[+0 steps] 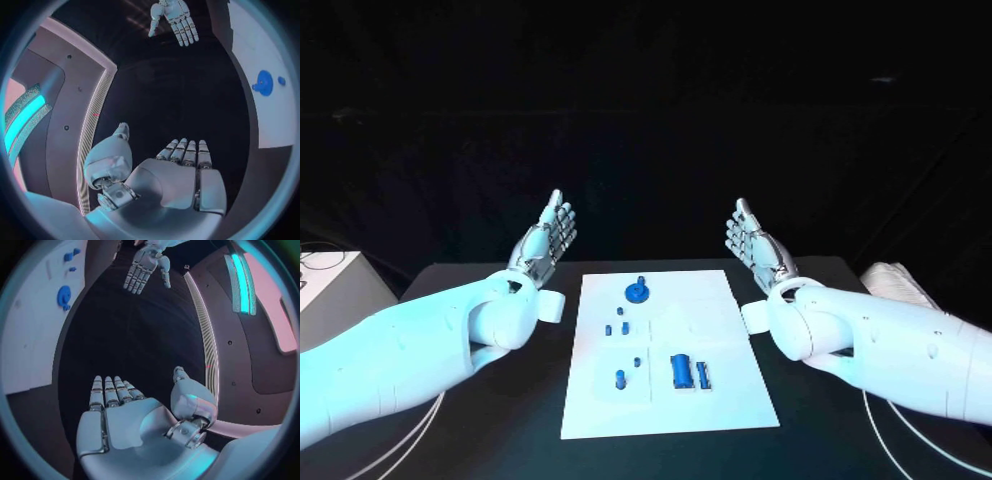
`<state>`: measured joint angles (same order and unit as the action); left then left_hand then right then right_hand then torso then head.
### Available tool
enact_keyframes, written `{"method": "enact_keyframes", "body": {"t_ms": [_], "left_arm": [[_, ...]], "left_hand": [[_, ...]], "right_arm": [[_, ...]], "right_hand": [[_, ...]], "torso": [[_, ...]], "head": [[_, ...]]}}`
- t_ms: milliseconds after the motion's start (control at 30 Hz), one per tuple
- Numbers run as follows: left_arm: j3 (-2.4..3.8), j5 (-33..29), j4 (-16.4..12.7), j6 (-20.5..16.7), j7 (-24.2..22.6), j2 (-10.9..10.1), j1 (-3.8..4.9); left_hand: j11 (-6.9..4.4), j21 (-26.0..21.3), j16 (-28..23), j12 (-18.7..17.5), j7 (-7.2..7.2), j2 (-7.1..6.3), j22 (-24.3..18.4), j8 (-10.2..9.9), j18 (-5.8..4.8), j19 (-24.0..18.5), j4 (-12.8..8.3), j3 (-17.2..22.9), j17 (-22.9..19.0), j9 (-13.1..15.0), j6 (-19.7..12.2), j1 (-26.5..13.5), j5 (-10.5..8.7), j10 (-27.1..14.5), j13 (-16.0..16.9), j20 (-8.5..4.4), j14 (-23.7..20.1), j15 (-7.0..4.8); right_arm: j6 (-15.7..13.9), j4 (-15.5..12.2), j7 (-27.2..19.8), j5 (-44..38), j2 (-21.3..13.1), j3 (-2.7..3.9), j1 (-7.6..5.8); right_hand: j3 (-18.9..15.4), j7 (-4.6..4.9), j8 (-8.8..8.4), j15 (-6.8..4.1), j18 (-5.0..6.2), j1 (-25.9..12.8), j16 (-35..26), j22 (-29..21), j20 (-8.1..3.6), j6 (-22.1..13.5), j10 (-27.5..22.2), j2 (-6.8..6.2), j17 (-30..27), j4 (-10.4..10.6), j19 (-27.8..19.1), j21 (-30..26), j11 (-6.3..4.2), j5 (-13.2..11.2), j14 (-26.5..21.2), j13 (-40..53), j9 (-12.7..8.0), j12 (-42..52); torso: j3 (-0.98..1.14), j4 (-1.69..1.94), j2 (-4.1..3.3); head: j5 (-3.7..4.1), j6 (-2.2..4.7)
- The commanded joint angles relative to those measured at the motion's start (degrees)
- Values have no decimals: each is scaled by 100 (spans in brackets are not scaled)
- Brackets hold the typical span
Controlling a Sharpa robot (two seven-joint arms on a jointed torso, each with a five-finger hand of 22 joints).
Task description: Assemble the parts on the task board
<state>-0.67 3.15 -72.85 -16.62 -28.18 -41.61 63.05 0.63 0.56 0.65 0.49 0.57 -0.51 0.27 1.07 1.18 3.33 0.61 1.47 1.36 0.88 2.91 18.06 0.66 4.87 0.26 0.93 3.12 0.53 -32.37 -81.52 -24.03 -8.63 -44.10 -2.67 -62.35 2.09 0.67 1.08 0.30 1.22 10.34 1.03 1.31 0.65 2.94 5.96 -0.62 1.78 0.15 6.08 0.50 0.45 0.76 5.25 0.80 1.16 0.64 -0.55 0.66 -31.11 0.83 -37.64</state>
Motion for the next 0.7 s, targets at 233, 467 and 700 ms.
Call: {"method": "enact_keyframes", "body": {"t_ms": [233,467,700], "left_arm": [[47,-247,-1190,-2114,-136,-212,-201],[65,-309,-1668,-2697,-159,-300,-282],[67,-315,-1711,-2750,-161,-308,-289]], "left_hand": [[-63,-56,-65,-49,-57,51,-27,-107,-118,-333,-61,-147,-136,-88,-291,-1806,-66,-487,-26,-93,-312,-53],[-63,-56,-65,-49,-57,51,-27,-107,-118,-333,-61,-147,-136,-88,-291,-1806,-66,-487,-26,-93,-312,-53],[-63,-56,-65,-49,-57,51,-27,-107,-118,-333,-61,-147,-136,-88,-291,-1806,-66,-487,-26,-93,-312,-53]], "right_arm": [[-1128,-783,-557,829,-55,246,203],[-1175,-844,-576,863,-59,267,219],[-1175,-844,-576,863,-59,267,219]], "right_hand": [[-209,-67,-108,-30,-122,-1034,-103,-131,-65,-294,-596,62,-178,-15,-608,-50,-45,-76,-525,-80,-116,-64],[-209,-67,-108,-30,-122,-1034,-103,-131,-65,-294,-596,62,-178,-15,-608,-50,-45,-76,-525,-80,-116,-64],[-209,-67,-108,-30,-122,-1034,-103,-131,-65,-294,-596,62,-178,-15,-608,-50,-45,-76,-525,-80,-116,-64]], "torso": [[55,-66,-7],[55,-66,-7],[55,-66,-7]], "head": [[-83,327],[-83,327],[-83,327]]}}
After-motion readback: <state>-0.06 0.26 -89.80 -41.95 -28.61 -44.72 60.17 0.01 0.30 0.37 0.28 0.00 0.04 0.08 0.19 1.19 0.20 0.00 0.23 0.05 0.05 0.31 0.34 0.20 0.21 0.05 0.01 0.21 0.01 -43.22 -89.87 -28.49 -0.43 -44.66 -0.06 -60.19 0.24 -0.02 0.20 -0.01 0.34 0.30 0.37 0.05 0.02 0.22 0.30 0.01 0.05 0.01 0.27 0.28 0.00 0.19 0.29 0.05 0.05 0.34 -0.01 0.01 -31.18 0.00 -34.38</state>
